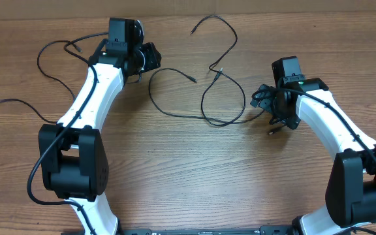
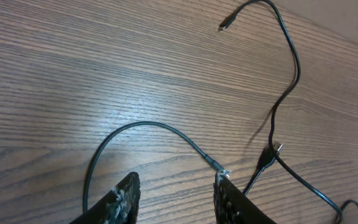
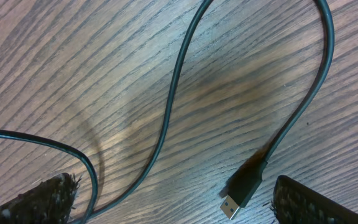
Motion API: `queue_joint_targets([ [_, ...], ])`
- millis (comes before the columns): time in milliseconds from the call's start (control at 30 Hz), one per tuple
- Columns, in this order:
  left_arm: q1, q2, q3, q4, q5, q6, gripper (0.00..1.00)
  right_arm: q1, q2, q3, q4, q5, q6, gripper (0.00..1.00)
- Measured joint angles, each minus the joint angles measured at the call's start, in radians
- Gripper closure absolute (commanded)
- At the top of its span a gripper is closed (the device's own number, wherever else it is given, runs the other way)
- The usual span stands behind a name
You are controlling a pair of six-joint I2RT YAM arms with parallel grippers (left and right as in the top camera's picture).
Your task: Untangle cables
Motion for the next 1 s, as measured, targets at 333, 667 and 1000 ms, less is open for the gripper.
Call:
queue_joint_targets([
  [333, -0.048, 0.000, 0.000, 0.000, 0.000, 0.000, 0.60, -0.063, 0.000, 0.000, -0.019, 0.001, 0.000, 0.00],
  [667, -0.082, 0.003, 0.000, 0.003, 0.000, 0.000, 0.58, -0.151, 0.000, -0.035, -0.024, 0.003, 0.042, 0.00],
  [1000, -0.114, 0.006, 0.000, 0.007, 0.000, 0.000, 0.51, -0.223, 0.000, -0.074, -0.016, 0.007, 0.094, 0.00],
])
